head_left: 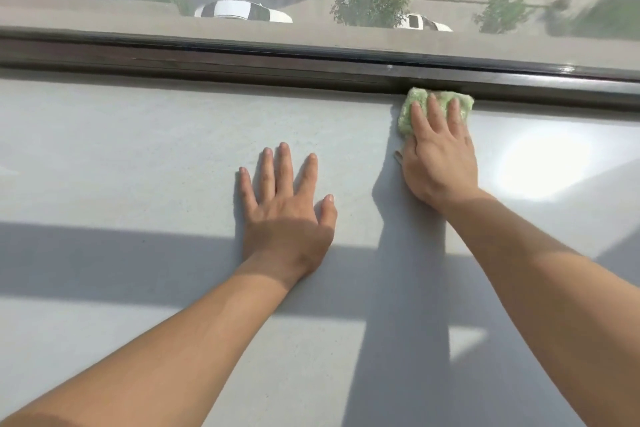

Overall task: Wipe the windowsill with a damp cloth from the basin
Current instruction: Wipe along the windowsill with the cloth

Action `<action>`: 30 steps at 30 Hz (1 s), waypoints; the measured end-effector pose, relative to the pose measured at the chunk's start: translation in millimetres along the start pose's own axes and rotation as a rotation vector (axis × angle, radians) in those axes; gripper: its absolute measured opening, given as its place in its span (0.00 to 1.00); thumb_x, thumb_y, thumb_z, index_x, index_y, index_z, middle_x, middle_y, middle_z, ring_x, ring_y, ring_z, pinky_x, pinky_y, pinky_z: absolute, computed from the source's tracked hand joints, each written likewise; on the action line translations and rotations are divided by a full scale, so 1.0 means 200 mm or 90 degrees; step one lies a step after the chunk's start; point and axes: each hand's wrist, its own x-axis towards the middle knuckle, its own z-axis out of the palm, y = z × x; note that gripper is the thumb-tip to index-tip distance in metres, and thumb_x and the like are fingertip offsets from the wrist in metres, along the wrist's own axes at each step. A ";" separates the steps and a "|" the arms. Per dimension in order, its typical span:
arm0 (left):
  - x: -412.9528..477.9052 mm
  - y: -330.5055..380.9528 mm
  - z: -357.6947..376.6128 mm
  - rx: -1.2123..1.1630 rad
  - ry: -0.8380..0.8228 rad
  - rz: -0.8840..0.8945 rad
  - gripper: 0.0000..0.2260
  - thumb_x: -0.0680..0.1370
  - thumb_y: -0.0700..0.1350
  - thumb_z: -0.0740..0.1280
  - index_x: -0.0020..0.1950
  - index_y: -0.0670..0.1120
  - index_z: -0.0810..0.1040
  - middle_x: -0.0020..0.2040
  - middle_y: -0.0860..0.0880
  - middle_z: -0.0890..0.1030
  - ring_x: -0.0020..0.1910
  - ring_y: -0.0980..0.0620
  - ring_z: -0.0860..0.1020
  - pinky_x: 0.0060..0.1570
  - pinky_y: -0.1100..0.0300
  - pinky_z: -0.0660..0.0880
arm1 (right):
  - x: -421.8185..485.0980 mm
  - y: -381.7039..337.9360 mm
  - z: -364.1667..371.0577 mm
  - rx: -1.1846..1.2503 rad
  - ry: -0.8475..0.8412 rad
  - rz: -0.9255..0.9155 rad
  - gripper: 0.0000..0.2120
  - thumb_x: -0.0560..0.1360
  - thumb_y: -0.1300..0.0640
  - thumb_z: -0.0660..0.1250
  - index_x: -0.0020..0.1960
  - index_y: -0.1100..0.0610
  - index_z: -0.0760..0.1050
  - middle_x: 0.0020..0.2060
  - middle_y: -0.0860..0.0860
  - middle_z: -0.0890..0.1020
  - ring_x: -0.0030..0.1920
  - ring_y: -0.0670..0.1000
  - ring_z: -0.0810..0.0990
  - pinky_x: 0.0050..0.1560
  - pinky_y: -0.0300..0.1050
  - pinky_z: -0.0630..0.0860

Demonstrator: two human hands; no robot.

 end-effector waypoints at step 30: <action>0.02 0.00 0.02 -0.027 -0.017 0.093 0.25 0.83 0.56 0.47 0.80 0.57 0.53 0.82 0.50 0.45 0.80 0.51 0.39 0.75 0.42 0.35 | -0.27 0.37 -0.05 -0.021 -0.092 -0.137 0.27 0.82 0.47 0.53 0.80 0.44 0.50 0.80 0.42 0.49 0.79 0.49 0.40 0.78 0.50 0.47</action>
